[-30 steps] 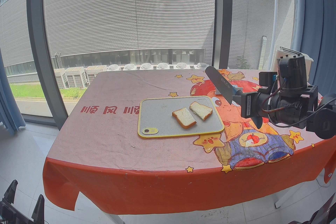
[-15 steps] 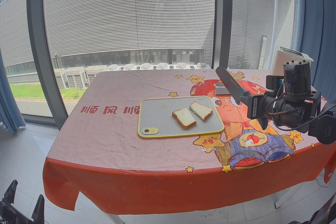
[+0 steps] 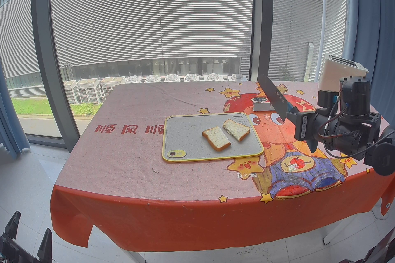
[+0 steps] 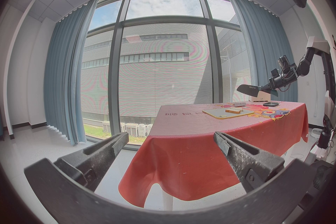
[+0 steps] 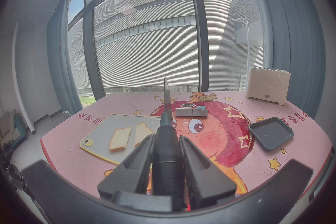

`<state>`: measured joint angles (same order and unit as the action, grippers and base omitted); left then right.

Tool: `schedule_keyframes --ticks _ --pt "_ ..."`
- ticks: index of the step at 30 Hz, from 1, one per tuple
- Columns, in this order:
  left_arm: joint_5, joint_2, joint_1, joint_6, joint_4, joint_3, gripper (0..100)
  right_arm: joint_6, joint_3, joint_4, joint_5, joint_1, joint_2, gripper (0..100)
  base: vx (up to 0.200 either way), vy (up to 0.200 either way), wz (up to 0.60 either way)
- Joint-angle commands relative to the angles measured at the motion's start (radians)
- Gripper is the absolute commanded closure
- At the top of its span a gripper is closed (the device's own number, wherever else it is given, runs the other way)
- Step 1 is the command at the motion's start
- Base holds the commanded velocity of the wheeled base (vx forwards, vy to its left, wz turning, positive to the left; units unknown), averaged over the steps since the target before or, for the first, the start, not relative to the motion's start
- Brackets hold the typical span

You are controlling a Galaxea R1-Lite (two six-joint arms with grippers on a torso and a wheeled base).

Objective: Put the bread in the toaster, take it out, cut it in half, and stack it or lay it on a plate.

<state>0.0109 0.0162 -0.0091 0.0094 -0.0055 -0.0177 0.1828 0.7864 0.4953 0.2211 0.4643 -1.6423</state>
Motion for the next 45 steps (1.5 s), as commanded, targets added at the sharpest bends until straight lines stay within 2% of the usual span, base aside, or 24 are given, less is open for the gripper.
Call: schedule_keyframes --ticks 1,6,12,19,22,30,36,45 --pt "0.000 -0.016 0.000 0.000 -0.001 0.018 0 -0.002 0.002 0.005 -0.005 -0.038 0.007 100 0.000 0.000 0.00" --pt "0.000 -0.016 0.000 0.000 -0.001 0.018 0 0.003 0.002 0.006 -0.032 -0.070 0.007 100 0.000 0.000 0.00" --pt "0.000 -0.016 0.000 0.000 -0.001 0.018 0 0.004 -0.006 0.006 -0.032 -0.072 0.003 100 0.000 0.000 0.00" --pt "0.000 -0.016 0.000 0.000 -0.001 0.018 0 0.006 -0.006 0.003 -0.039 -0.105 0.006 100 0.000 0.000 0.00" --pt "0.000 -0.016 0.000 0.000 -0.001 0.018 0 0.006 -0.009 0.003 -0.071 -0.125 0.003 100 0.000 0.000 0.00" --pt "0.000 -0.016 0.000 0.000 -0.001 0.018 0 0.009 -0.007 0.006 -0.075 -0.138 -0.013 100 0.000 0.000 0.00" --pt "0.000 -0.016 0.000 0.000 -0.001 0.018 0 0.058 0.007 0.006 -0.085 -0.150 -0.067 100 0.000 0.000 0.00" --pt "0.000 -0.016 0.000 0.000 -0.001 0.018 0 0.060 0.014 0.006 -0.086 -0.165 -0.097 100 0.000 0.000 0.00"
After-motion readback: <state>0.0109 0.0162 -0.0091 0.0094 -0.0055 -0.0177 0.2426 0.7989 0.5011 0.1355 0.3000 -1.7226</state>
